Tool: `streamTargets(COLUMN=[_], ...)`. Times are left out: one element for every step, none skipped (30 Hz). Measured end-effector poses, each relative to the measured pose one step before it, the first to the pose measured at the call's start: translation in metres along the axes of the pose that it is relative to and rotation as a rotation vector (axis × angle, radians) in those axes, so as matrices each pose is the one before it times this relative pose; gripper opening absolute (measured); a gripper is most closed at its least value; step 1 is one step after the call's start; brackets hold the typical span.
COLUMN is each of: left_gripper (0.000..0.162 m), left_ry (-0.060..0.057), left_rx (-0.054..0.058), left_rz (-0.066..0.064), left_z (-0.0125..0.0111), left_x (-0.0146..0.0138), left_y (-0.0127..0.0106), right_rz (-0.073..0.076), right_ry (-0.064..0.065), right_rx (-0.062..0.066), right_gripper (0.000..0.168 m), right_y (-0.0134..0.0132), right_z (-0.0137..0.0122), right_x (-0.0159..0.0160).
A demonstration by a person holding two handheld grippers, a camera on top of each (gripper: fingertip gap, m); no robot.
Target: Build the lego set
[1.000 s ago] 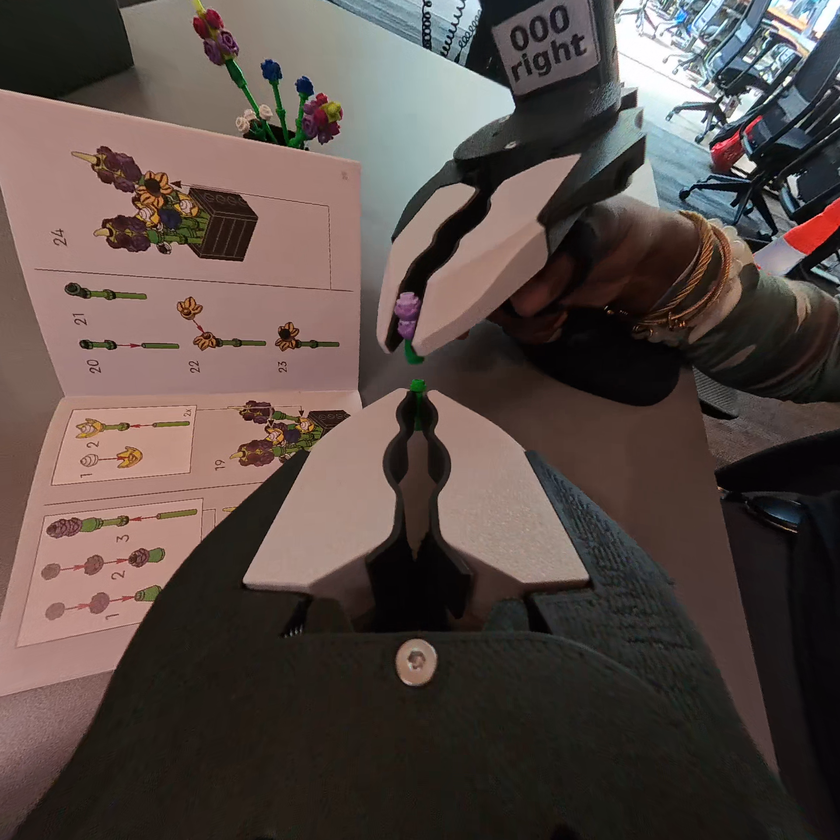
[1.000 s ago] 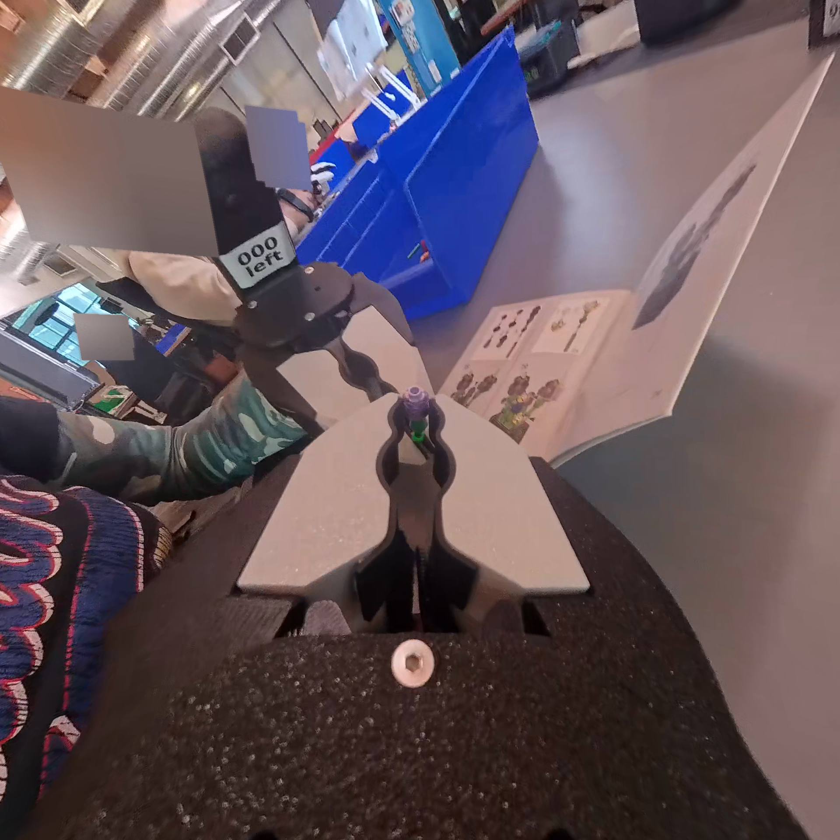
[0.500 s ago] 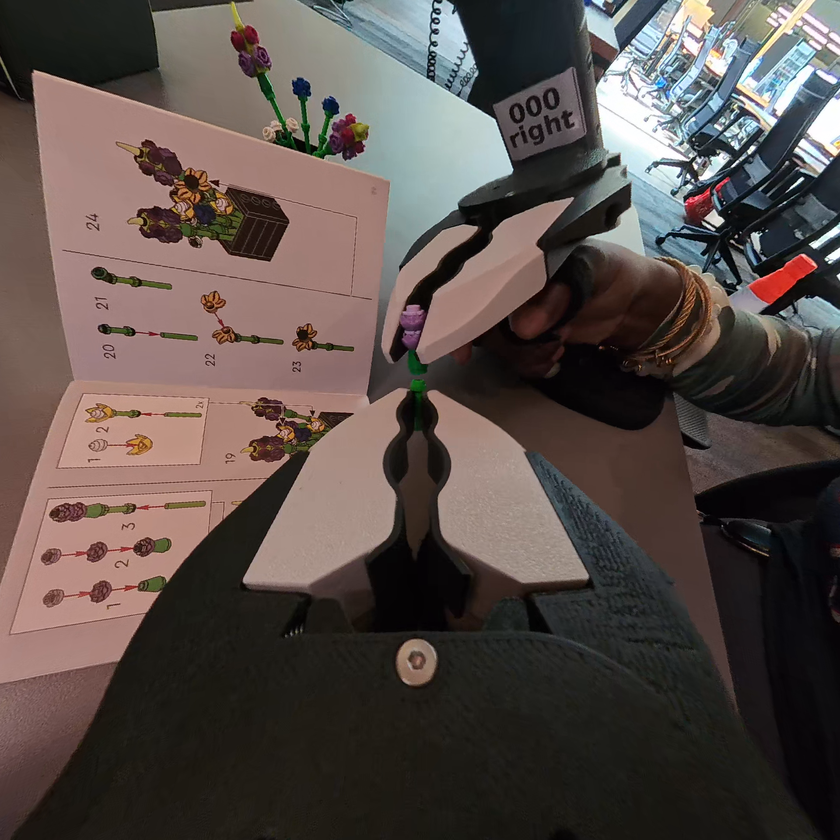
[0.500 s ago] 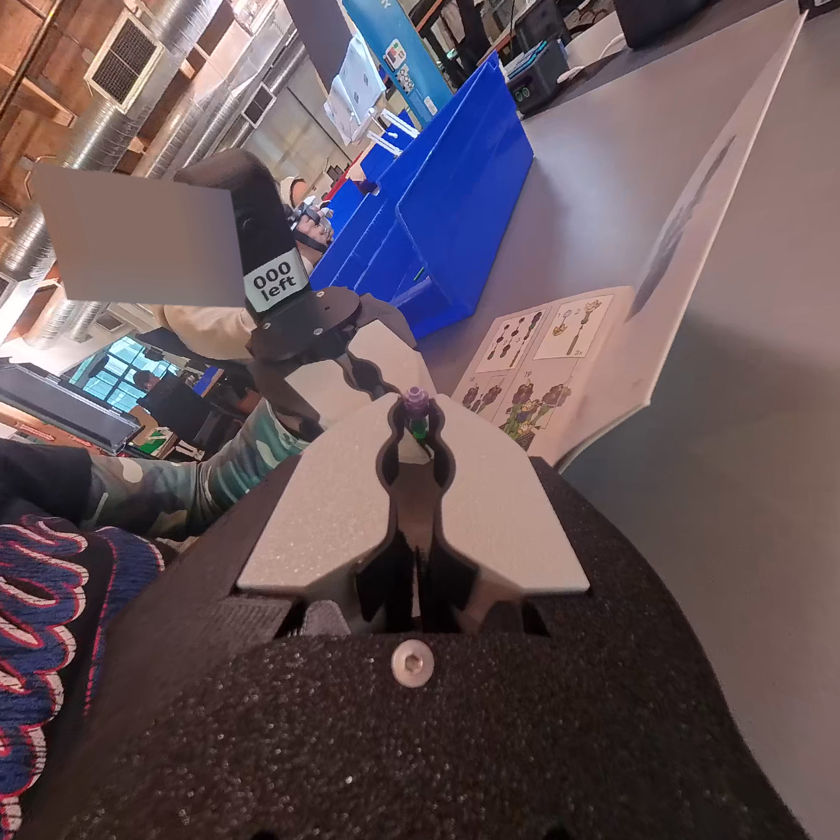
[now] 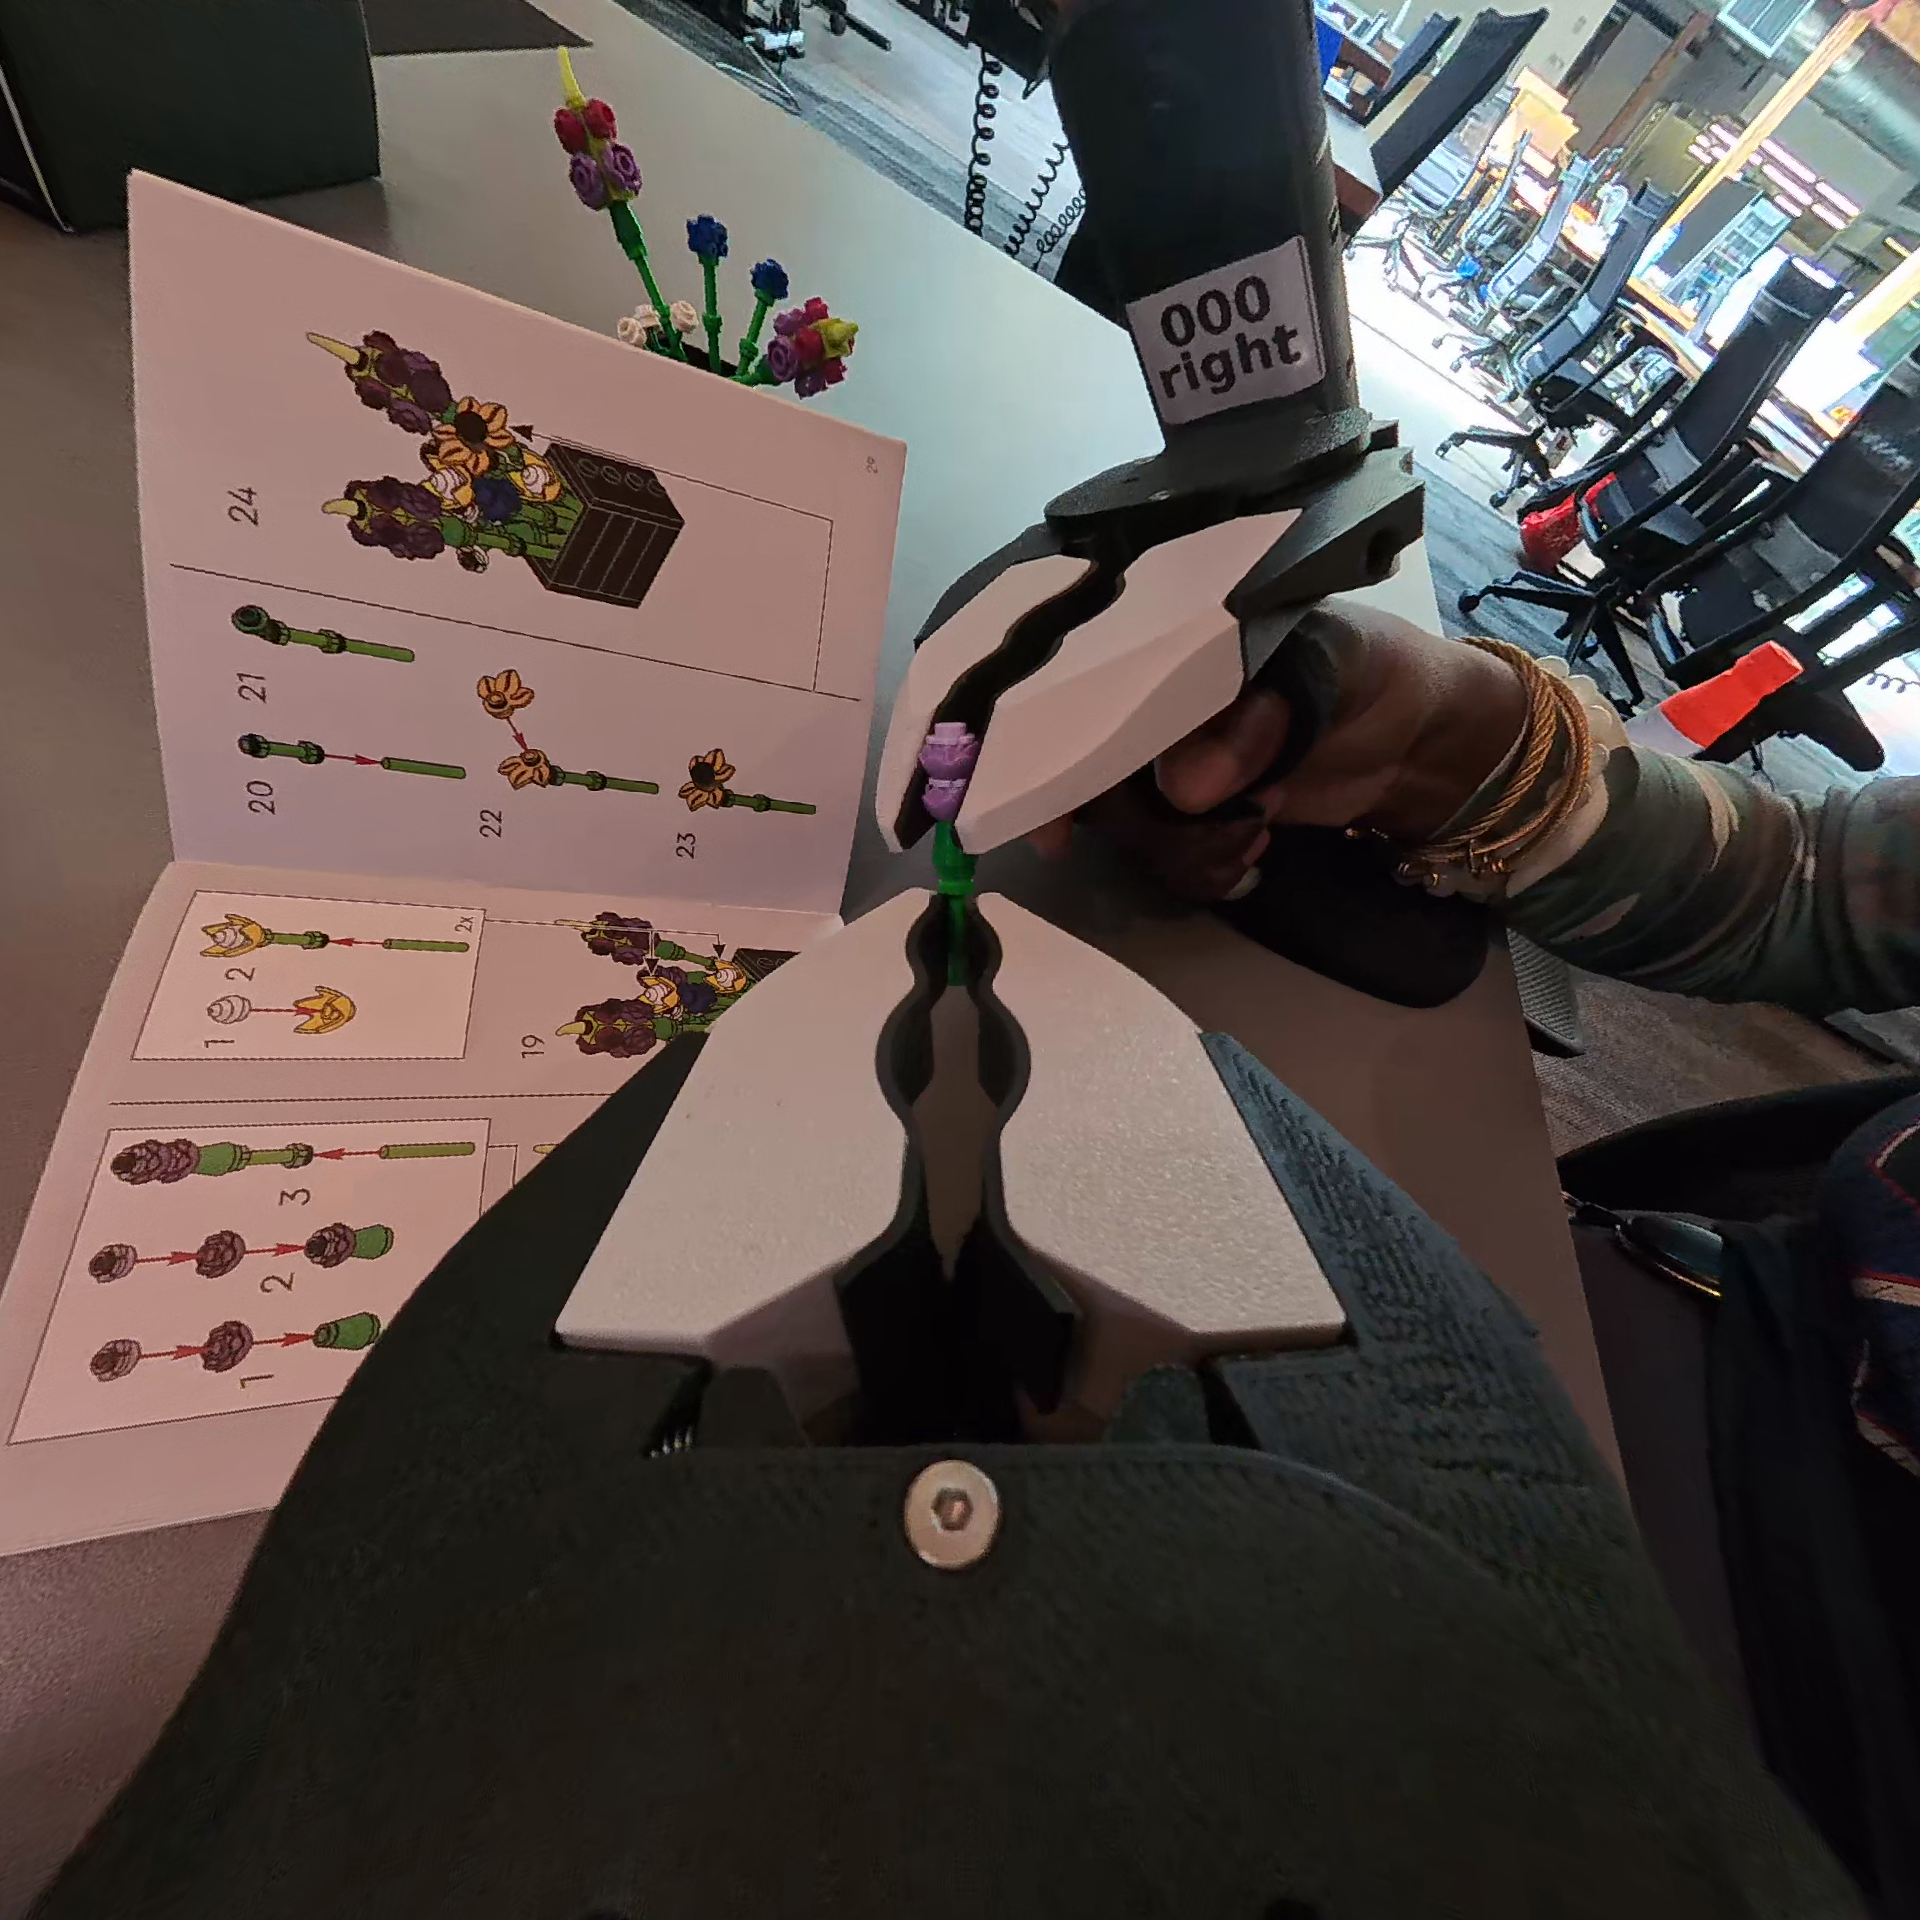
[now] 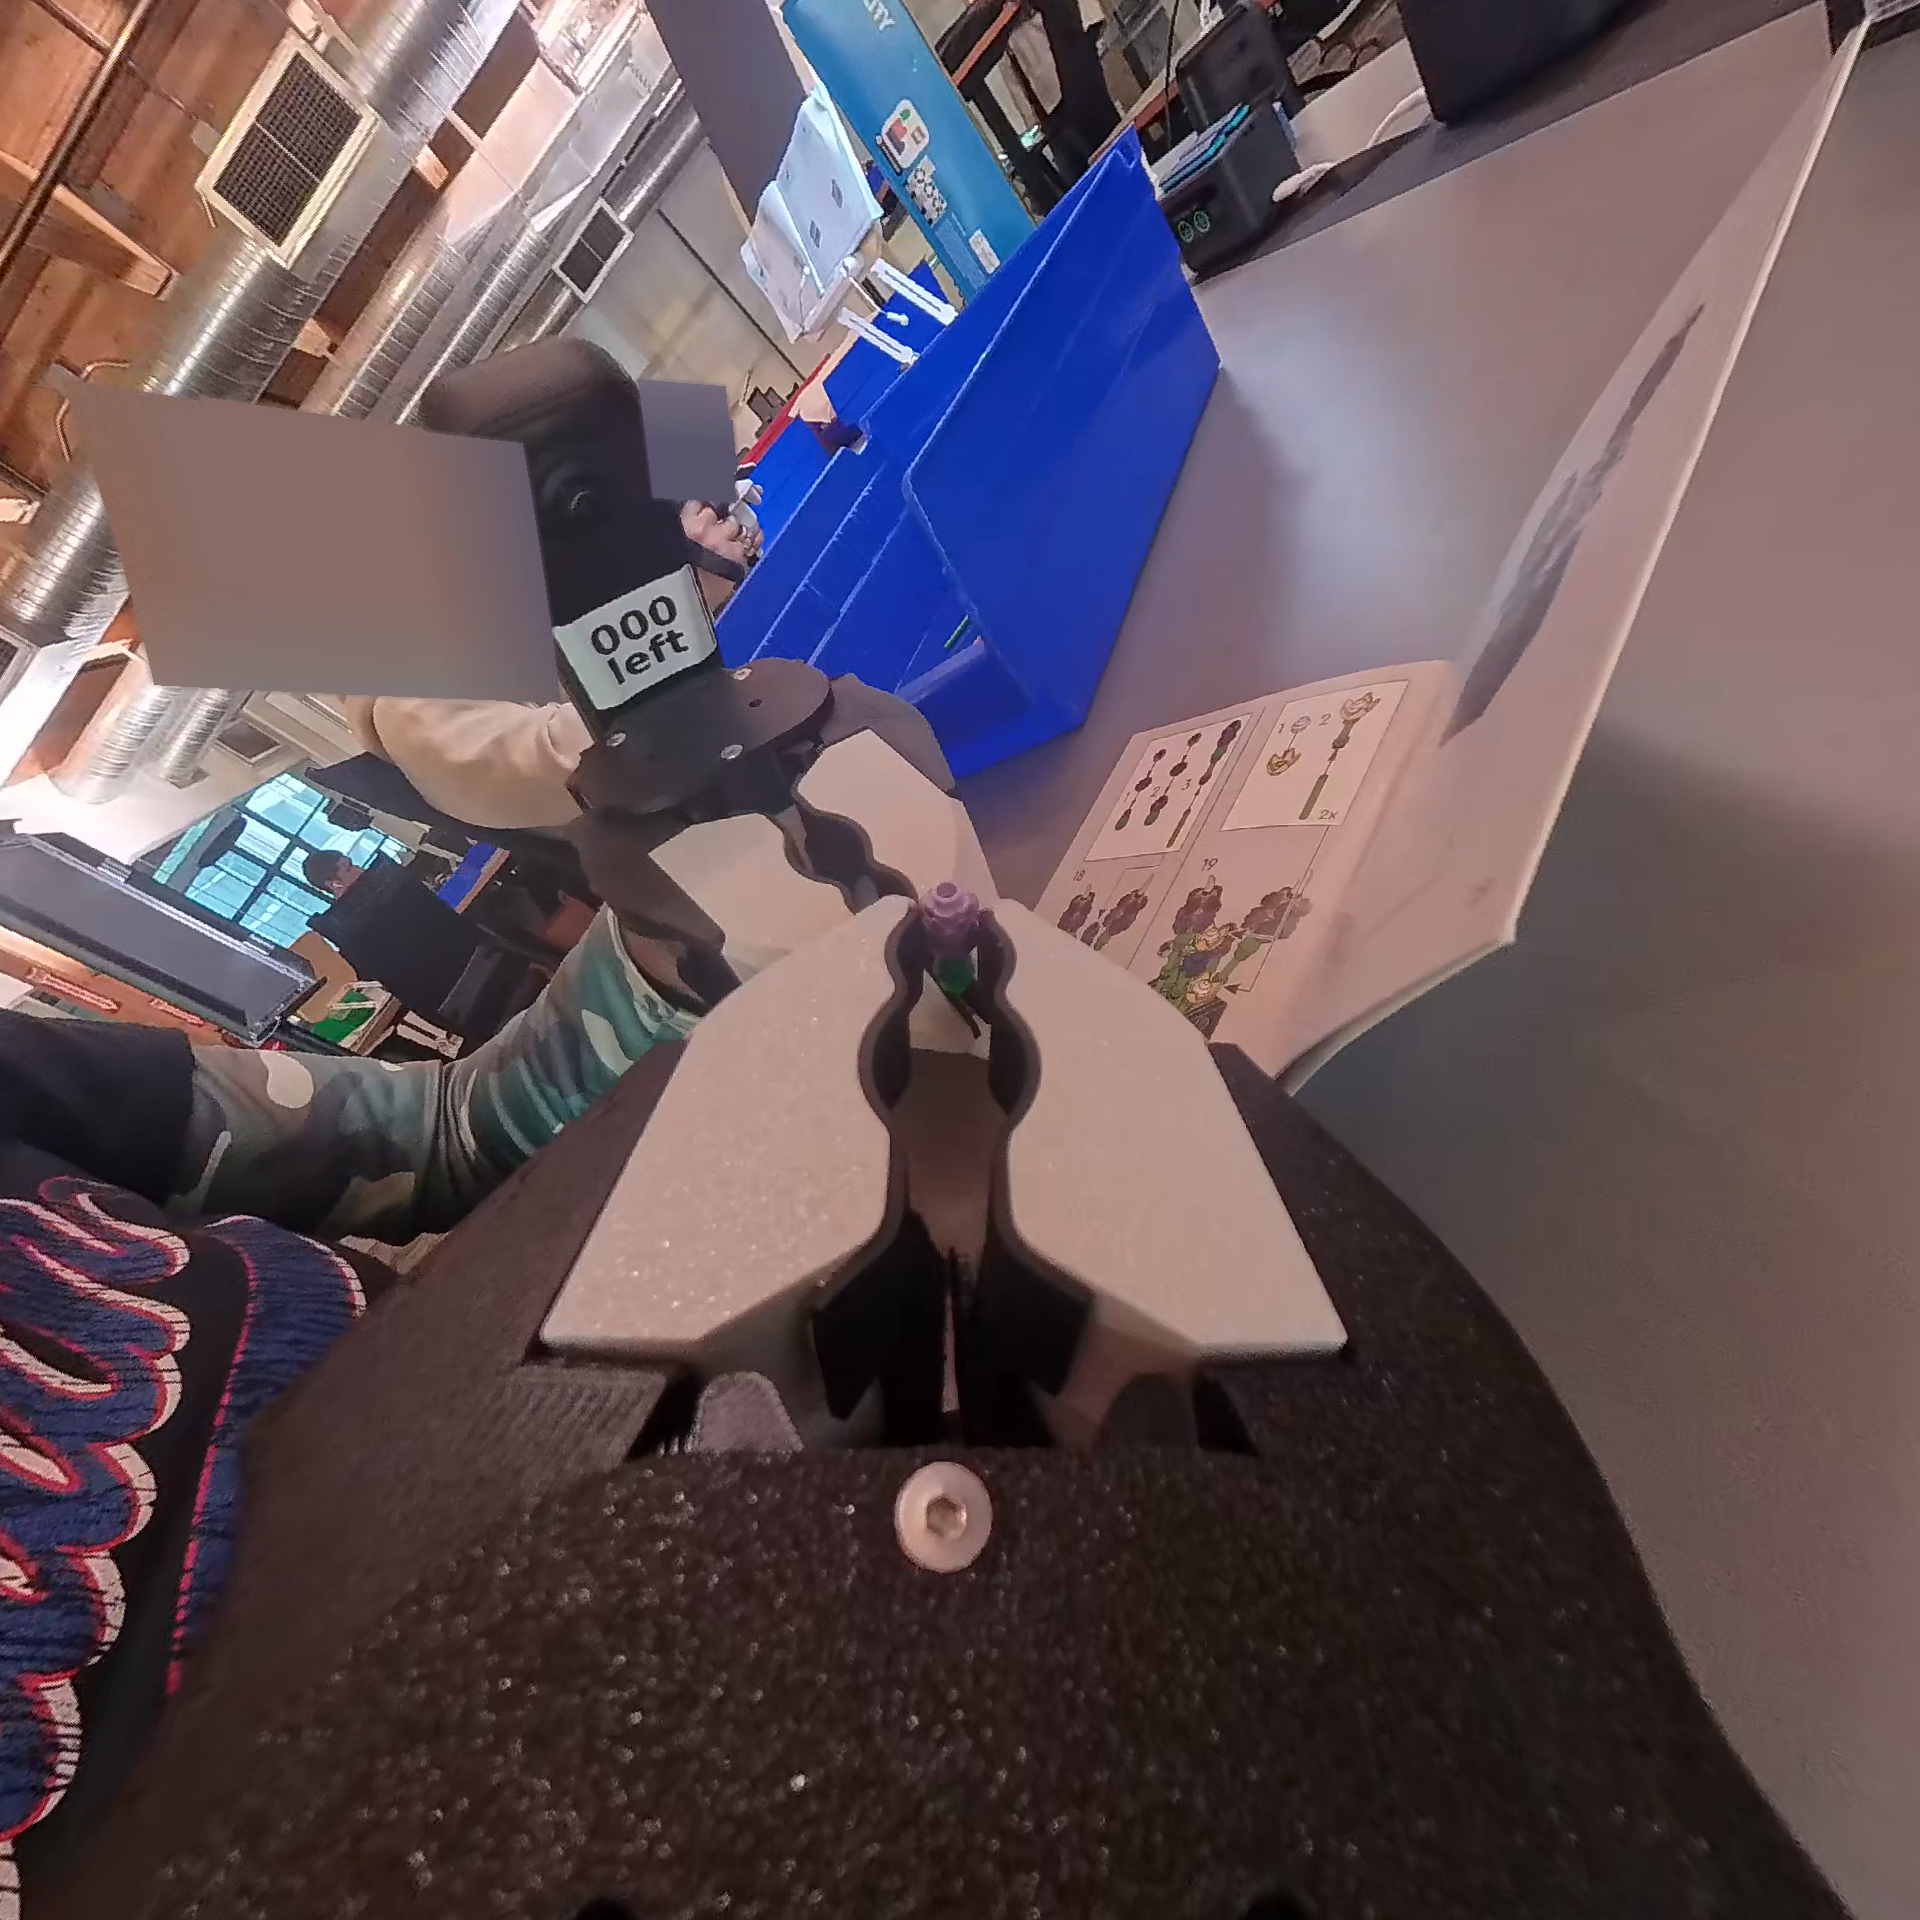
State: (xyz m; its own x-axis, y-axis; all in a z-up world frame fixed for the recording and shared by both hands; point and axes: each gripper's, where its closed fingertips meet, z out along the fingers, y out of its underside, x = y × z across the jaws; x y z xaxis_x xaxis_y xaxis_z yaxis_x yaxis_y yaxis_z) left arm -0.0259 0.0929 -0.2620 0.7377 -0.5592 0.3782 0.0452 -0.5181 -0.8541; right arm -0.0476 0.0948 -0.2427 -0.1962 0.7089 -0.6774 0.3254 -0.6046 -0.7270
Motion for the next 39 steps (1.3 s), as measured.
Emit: streamTargets(left_gripper=[0.002, 0.003, 0.003, 0.003, 0.002, 0.002, 0.002, 0.002, 0.002, 0.002, 0.002, 0.002, 0.002, 0.002, 0.002, 0.002, 0.002, 0.002, 0.002, 0.002, 0.002, 0.002, 0.002, 0.001, 0.001, 0.001, 0.002, 0.001, 0.001, 0.001, 0.001, 0.001, 0.001, 0.001, 0.001, 0.001, 0.001, 0.001, 0.001], left_ry=[0.0007, 0.0002, 0.0003, 0.0011, 0.0032, 0.0074, 0.0066, -0.0014, -0.0070, -0.0075, -0.0047, -0.0011, 0.0002, -0.0001, -0.0018, -0.0038, -0.0051, -0.0058, -0.0050, -0.0034, -0.0048, -0.0064, -0.0053, -0.0027, -0.0002, -0.0017, -0.0049, -0.0050, -0.0006, 0.0031, 0.0010, -0.0024, -0.0010, 0.0011, -0.0005, -0.0008, 0.0004, -0.0002, -0.0016], left_rx=[0.0029, 0.0076, 0.0097, 0.0098, 0.0146, 0.0227, 0.0239, 0.0123, 0.0051, 0.0040, 0.0013, -0.0001, -0.0008, -0.0014, -0.0015, -0.0016, -0.0033, -0.0029, 0.0001, 0.0003, 0.0007, 0.0017, 0.0012, 0.0009, -0.0022, -0.0049, -0.0081, -0.0077, -0.0020, 0.0007, -0.0017, -0.0024, 0.0006, 0.0023, 0.0013, 0.0011, 0.0020, 0.0013, 0.0003], left_rz=[-0.0032, -0.0034, -0.0049, -0.0063, -0.0050, -0.0018, 0.0011, 0.0041, 0.0076, 0.0082, 0.0039, -0.0005, -0.0002, 0.0025, 0.0046, 0.0060, 0.0077, 0.0093, 0.0076, 0.0055, 0.0055, 0.0057, 0.0032, -0.0009, -0.0020, 0.0026, 0.0114, 0.0127, 0.0039, -0.0037, -0.0031, 0.0013, 0.0020, 0.0004, 0.0010, 0.0027, 0.0010, 0.0001, 0.0019], left_z=[-0.00010, -0.00030, -0.00039, -0.00051, -0.00062, -0.00079, -0.00071, -0.00022, 0.00005, 0.00020, 0.00000, 0.00002, -0.00003, 0.00007, 0.00003, 0.00008, -0.00008, 0.00004, -0.00022, -0.00010, -0.00021, -0.00015, -0.00017, -0.00007, 0.00005, 0.00027, 0.00005, -0.00010, -0.00027, -0.00025, 0.00010, 0.00022, -0.00008, -0.00021, -0.00008, -0.00015, -0.00016, -0.00019, 0.00000], left_x=[-0.00022, -0.00006, -0.00028, -0.00022, 0.00007, 0.00106, 0.00131, 0.00039, -0.00007, -0.00013, -0.00012, -0.00014, 0.00000, 0.00019, 0.00012, -0.00004, -0.00016, -0.00017, -0.00008, 0.00006, -0.00014, -0.00024, -0.00031, -0.00030, -0.00019, -0.00014, -0.00003, 0.00001, -0.00001, 0.00001, -0.00008, -0.00020, 0.00008, 0.00015, 0.00000, 0.00014, 0.00010, 0.00006, 0.00006], left_y=[-0.00037, -0.00090, -0.00112, -0.00117, -0.00170, -0.00270, -0.00288, -0.00144, -0.00063, -0.00044, -0.00016, 0.00010, 0.00019, 0.00018, 0.00022, 0.00029, 0.00047, 0.00035, 0.00004, 0.00000, -0.00002, -0.00012, -0.00020, -0.00008, 0.00033, 0.00065, 0.00100, 0.00092, 0.00031, 0.00002, 0.00022, 0.00025, -0.00003, -0.00027, -0.00017, -0.00015, -0.00023, -0.00005, -0.00012], right_rz=[0.0024, 0.0036, 0.0068, 0.0087, 0.0116, 0.0200, 0.0282, 0.0199, 0.0004, -0.0136, -0.0144, -0.0074, -0.0002, 0.0014, 0.0000, -0.0020, -0.0014, 0.0031, 0.0067, 0.0049, 0.0017, -0.0045, -0.0081, -0.0101, -0.0075, -0.0037, -0.0003, -0.0008, -0.0031, -0.0046, -0.0060, -0.0047, -0.0027, 0.0015, -0.0003, -0.0036, -0.0042, -0.0025, 0.0016], right_ry=[-0.0019, -0.0029, -0.0033, -0.0049, -0.0116, -0.0223, -0.0231, -0.0113, -0.0025, 0.0062, 0.0083, 0.0043, -0.0009, -0.0015, -0.0001, 0.0023, 0.0035, -0.0003, -0.0036, -0.0024, -0.0011, 0.0017, 0.0053, 0.0069, 0.0071, 0.0039, 0.0006, -0.0004, -0.0002, 0.0024, 0.0060, 0.0033, -0.0015, -0.0035, -0.0007, -0.0007, 0.0012, 0.0003, -0.0016], right_rx=[0.0057, 0.0112, 0.0128, 0.0110, 0.0141, 0.0190, 0.0179, 0.0091, 0.0046, 0.0012, 0.0002, -0.0017, -0.0022, -0.0023, -0.0027, -0.0038, -0.0061, -0.0044, -0.0018, -0.0030, -0.0003, 0.0008, -0.0002, 0.0001, -0.0034, -0.0038, -0.0088, -0.0052, -0.0020, -0.0004, -0.0015, -0.0002, 0.0001, 0.0003, -0.0006, -0.0001, 0.0011, -0.0007, 0.0001], right_gripper=[0.010, 0.010, 0.010, 0.010, 0.010, 0.010, 0.010, 0.010, 0.010, 0.010, 0.010, 0.010, 0.010, 0.010, 0.010, 0.010, 0.010, 0.010, 0.010, 0.010, 0.010, 0.010, 0.010, 0.010, 0.010, 0.010, 0.010, 0.010, 0.010, 0.010, 0.010, 0.010, 0.010, 0.010, 0.010, 0.010, 0.010, 0.010, 0.010], right_y=[-0.00058, -0.00103, -0.00112, -0.00107, -0.00153, -0.00216, -0.00172, -0.00047, -0.00059, -0.00033, 0.00008, 0.00029, 0.00023, 0.00027, 0.00053, 0.00035, 0.00074, 0.00044, 0.00030, 0.00048, -0.00009, -0.00001, 0.00019, -0.00007, 0.00047, 0.00056, 0.00122, 0.00070, 0.00030, 0.00010, 0.00020, 0.00015, 0.00003, -0.00005, 0.00011, -0.00002, -0.00003, 0.00004, -0.00002], right_z=[0.00018, 0.00022, 0.00041, 0.00036, -0.00004, -0.00059, -0.00047, 0.00007, -0.00003, 0.00000, 0.00023, 0.00019, 0.00003, -0.00010, -0.00003, 0.00008, 0.00013, 0.00009, 0.00001, 0.00009, 0.00010, 0.00014, 0.00020, 0.00025, 0.00014, 0.00008, 0.00013, 0.00030, 0.00027, 0.00013, 0.00018, 0.00009, 0.00011, 0.00005, 0.00009, -0.00011, -0.00004, 0.00014, 0.00004], right_x=[-0.00012, -0.00027, -0.00025, -0.00027, -0.00110, -0.00213, -0.00169, -0.00031, -0.00023, -0.00009, 0.00012, -0.00007, -0.00006, -0.00013, -0.00004, 0.00016, 0.00033, 0.00014, -0.00019, -0.00008, -0.00002, -0.00009, 0.00015, 0.00014, 0.00032, 0.00027, 0.00013, -0.00006, -0.00015, 0.00001, 0.00047, 0.00006, -0.00034, -0.00026, -0.00011, -0.00037, -0.00024, -0.00017, -0.00002])
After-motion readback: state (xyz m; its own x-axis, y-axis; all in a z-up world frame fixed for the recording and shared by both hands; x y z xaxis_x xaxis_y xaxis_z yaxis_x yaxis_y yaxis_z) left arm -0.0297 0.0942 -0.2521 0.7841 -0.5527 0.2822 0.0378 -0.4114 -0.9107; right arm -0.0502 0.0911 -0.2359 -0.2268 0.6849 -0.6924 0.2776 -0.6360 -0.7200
